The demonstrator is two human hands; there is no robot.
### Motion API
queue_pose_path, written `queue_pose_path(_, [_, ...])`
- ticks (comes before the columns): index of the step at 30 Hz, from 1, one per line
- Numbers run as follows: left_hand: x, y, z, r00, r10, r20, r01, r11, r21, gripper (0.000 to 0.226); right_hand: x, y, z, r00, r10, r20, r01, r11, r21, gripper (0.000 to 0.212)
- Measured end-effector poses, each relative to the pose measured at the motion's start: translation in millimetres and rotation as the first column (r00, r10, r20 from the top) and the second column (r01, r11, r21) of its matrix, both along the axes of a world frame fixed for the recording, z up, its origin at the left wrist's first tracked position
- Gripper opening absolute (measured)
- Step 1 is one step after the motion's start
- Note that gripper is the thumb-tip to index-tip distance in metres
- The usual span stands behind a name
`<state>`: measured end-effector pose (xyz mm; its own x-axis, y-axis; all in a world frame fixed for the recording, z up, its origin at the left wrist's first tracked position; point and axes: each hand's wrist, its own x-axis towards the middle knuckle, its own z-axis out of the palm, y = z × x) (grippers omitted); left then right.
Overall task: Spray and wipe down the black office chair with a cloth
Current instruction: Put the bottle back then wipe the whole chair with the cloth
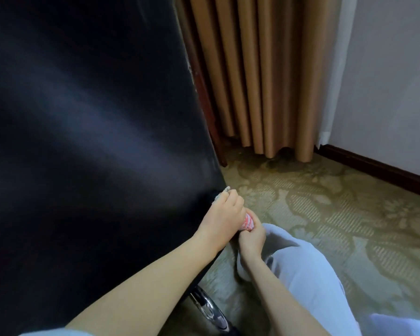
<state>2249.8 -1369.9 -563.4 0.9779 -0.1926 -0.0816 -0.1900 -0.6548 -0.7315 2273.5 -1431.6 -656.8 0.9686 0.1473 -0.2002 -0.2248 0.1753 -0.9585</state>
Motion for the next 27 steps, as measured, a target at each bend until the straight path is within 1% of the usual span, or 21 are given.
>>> queue_pose_path(3, [-14, 3, -12, 0.999, -0.023, 0.035, 0.024, 0.999, -0.022, 0.033, -15, 6, -9, 0.998, -0.002, -0.066, 0.001, 1.000, -0.022, 0.043])
queue_pose_path(4, [-22, 3, -14, 0.999, -0.026, 0.028, 0.026, 0.999, -0.031, 0.032, -24, 5, -10, 0.997, -0.005, -0.079, 0.004, 1.000, -0.010, 0.044])
queue_pose_path(6, [-43, 5, -17, 0.999, -0.037, -0.001, 0.036, 0.999, -0.037, 0.021, -52, 3, -12, 0.996, 0.009, -0.094, -0.008, 1.000, 0.014, 0.048])
queue_pose_path(7, [-58, 7, -17, 0.999, -0.041, -0.017, 0.040, 0.998, -0.049, 0.016, -69, 2, -12, 0.994, 0.036, -0.101, -0.034, 0.999, 0.025, 0.048])
queue_pose_path(8, [-76, 9, -16, 0.999, -0.035, -0.037, 0.033, 0.997, -0.066, 0.017, -87, 2, -13, 0.992, 0.067, -0.108, -0.063, 0.997, 0.037, 0.046])
queue_pose_path(12, [-165, 21, -12, 0.999, -0.004, -0.049, 0.001, 0.998, -0.059, 0.028, -158, 7, -9, 0.990, 0.108, -0.087, -0.103, 0.993, 0.060, 0.039])
queue_pose_path(14, [-211, 27, -11, 0.997, 0.052, -0.059, -0.055, 0.997, -0.045, 0.041, -196, 11, -7, 0.984, 0.161, -0.082, -0.156, 0.986, 0.061, 0.041])
queue_pose_path(15, [-234, 30, -12, 0.993, 0.093, -0.069, -0.095, 0.995, -0.038, 0.044, -217, 13, -7, 0.977, 0.203, -0.069, -0.200, 0.979, 0.049, 0.044])
queue_pose_path(16, [-257, 33, -13, 0.990, 0.119, -0.069, -0.122, 0.992, -0.040, 0.042, -238, 16, -7, 0.969, 0.241, -0.059, -0.240, 0.970, 0.032, 0.047])
queue_pose_path(18, [-303, 45, -14, 0.981, 0.174, -0.086, -0.180, 0.982, -0.059, 0.031, -277, 25, -4, 0.956, 0.285, -0.074, -0.284, 0.958, 0.031, 0.049])
queue_pose_path(19, [-326, 51, -11, 0.972, 0.217, -0.086, -0.224, 0.971, -0.080, 0.032, -295, 31, -1, 0.951, 0.299, -0.079, -0.298, 0.954, 0.026, 0.049])
queue_pose_path(20, [-347, 58, -10, 0.967, 0.248, -0.054, -0.252, 0.963, -0.097, 0.034, -312, 38, 3, 0.946, 0.314, -0.078, -0.313, 0.950, 0.027, 0.049])
queue_pose_path(23, [-393, 73, -7, 0.944, 0.312, 0.109, -0.298, 0.946, -0.126, 0.032, -347, 57, 12, 0.926, 0.369, -0.073, -0.367, 0.929, 0.044, 0.053])
queue_pose_path(27, [-407, 75, 8, 0.908, 0.350, 0.229, -0.296, 0.924, -0.240, 0.030, -343, 62, 26, 0.904, 0.423, 0.061, -0.423, 0.906, -0.006, 0.057])
